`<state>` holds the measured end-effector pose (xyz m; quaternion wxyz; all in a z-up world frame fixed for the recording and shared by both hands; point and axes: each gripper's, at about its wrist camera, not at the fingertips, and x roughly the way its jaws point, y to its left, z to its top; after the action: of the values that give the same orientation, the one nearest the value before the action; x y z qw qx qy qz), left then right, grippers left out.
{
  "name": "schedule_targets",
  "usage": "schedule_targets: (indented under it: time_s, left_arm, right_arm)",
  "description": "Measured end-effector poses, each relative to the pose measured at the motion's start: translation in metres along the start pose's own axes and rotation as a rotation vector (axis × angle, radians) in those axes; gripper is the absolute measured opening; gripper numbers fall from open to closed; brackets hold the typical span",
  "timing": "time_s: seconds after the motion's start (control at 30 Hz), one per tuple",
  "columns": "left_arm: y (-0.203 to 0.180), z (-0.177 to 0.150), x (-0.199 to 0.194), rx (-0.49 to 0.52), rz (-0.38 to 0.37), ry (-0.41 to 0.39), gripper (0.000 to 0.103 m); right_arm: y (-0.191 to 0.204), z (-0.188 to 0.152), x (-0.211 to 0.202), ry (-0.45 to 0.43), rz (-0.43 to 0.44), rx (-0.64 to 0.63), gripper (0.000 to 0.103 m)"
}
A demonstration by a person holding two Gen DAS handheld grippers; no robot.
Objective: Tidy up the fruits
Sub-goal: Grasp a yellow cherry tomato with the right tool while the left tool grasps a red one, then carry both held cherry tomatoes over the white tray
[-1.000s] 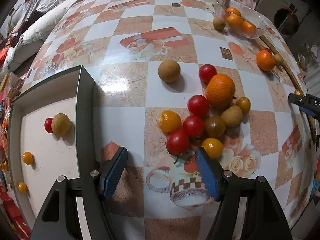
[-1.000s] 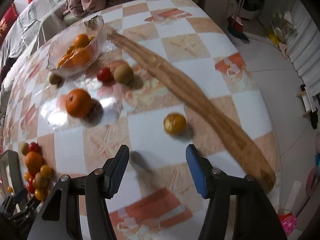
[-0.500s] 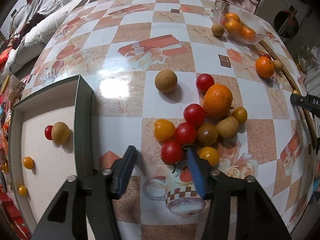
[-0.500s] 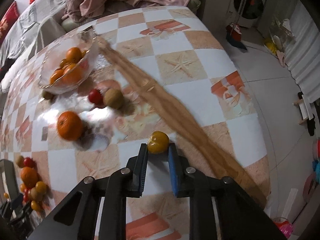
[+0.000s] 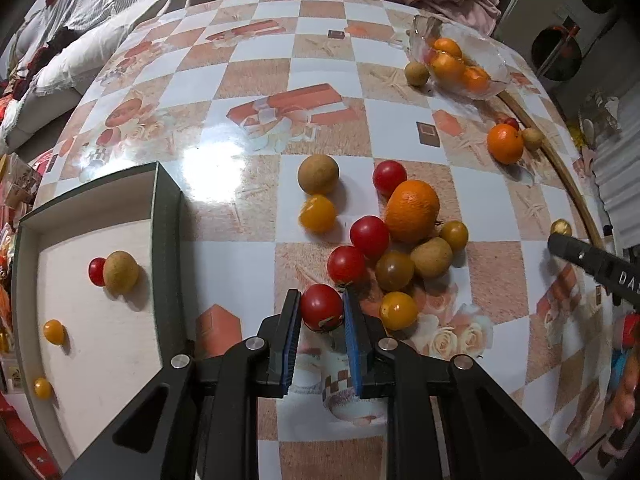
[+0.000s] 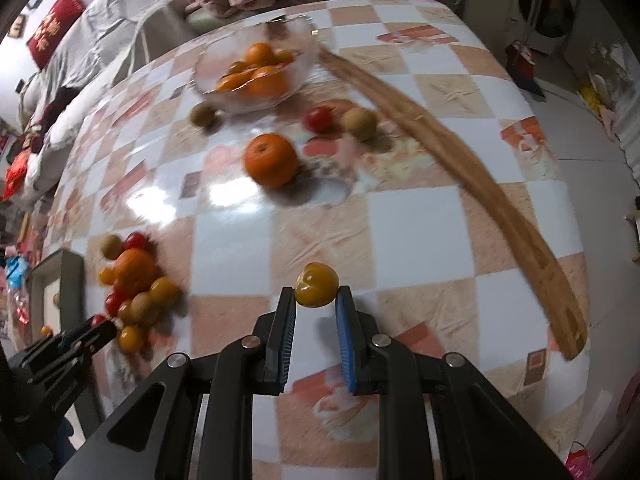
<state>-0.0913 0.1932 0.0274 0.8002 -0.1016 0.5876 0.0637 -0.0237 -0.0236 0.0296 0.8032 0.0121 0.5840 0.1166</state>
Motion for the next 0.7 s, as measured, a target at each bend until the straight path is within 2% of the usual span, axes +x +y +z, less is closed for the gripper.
schedule_targets:
  time_s: [0.43,0.7]
  left_arm:
    - [0.019,-0.010,-0.033,-0.013,-0.021,-0.035,0.022]
    - [0.051,-0.024,-0.048,-0.059,-0.012,-0.051,0.022]
  right_arm:
    - [0.040,-0.011,-0.009,0.023,0.037,-0.049,0.022]
    - [0.073,-0.015,-0.015,0.021,0.057,-0.107,0.022]
